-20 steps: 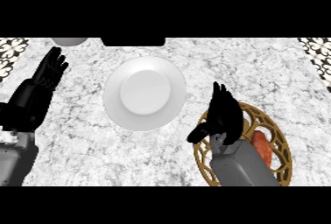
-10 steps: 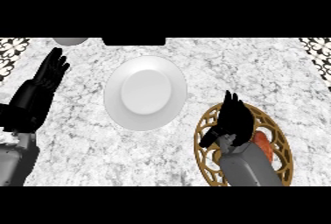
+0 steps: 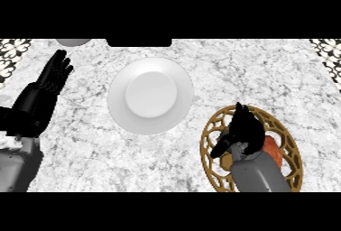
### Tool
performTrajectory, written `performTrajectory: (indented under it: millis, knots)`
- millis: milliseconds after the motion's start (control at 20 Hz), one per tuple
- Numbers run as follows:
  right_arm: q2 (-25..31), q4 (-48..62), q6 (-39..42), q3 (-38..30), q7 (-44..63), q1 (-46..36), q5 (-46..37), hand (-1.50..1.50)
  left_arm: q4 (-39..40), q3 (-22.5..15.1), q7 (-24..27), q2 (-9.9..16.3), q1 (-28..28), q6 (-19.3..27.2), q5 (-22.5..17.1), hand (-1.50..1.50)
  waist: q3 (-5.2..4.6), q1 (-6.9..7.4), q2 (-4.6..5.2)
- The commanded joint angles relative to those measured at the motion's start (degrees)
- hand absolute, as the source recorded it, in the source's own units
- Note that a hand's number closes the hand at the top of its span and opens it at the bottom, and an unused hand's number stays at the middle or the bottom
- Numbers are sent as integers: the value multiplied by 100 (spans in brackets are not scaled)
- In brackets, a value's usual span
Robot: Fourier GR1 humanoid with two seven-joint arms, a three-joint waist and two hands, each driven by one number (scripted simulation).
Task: Pick the squash from the placemat and place it in the plate
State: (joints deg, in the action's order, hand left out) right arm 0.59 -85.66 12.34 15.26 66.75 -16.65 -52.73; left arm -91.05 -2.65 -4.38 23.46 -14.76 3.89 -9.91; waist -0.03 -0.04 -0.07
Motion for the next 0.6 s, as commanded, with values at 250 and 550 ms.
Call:
performTrajectory:
  millis: [250, 550]
  knots:
    - [-56, 560, -10, 190, 1038, -19, 9, -150, 349, 100, 290, -126, -106, -147, 161, 0, 0, 6, 22]
    - [93, 975, -816, 48, -172, -45, -960, 150, 6, 229, 195, -121, 145, -257, 158, 0, 2, 42, 11]
